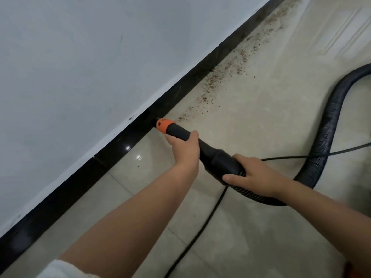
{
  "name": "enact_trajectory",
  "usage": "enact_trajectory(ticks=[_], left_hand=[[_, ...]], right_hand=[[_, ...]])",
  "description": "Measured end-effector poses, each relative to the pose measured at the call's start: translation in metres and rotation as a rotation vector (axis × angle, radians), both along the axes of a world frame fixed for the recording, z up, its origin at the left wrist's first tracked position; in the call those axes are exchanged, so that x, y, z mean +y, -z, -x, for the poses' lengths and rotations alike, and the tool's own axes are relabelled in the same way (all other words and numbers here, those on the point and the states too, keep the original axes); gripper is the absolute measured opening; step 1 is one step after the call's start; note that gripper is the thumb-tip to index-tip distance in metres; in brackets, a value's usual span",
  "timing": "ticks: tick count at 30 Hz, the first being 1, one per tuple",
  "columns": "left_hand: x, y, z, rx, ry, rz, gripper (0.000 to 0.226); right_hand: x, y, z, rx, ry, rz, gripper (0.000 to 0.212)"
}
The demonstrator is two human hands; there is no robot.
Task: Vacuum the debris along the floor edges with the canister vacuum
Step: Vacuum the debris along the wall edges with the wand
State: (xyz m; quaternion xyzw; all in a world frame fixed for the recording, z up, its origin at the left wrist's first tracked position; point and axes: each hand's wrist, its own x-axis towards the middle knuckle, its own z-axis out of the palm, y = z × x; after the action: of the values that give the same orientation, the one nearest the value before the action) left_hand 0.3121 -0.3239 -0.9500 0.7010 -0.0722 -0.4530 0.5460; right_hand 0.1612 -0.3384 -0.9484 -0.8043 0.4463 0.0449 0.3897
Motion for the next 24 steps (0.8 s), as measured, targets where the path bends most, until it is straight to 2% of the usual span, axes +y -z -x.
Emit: enact_trajectory(ticks=[6,10,19,24], left_hand=[[0.058,0.004,-0.009,-0.003,-0.155,-0.079,0.072],[0.073,0.004,-0.01,0.014,-0.176,-0.097,0.074],[0.069,0.009,-0.005,-0.009,-0.028,-0.201,0.075],[0.045,0.007,-0.014,0.036,0.075,-0.163,0.073]], right_hand=[[0.022,-0.008,-0.014,0.032,-0.229,-0.059,0.03],[0.029,-0.013,-0.017,0.035,-0.293,-0.073,0.032],[0.036,-0.015,-0.008,0.096,-0.27,-0.016,0.029],[0.034,-0.012,-0.01,0.106,-0.163,0.052,0.03]])
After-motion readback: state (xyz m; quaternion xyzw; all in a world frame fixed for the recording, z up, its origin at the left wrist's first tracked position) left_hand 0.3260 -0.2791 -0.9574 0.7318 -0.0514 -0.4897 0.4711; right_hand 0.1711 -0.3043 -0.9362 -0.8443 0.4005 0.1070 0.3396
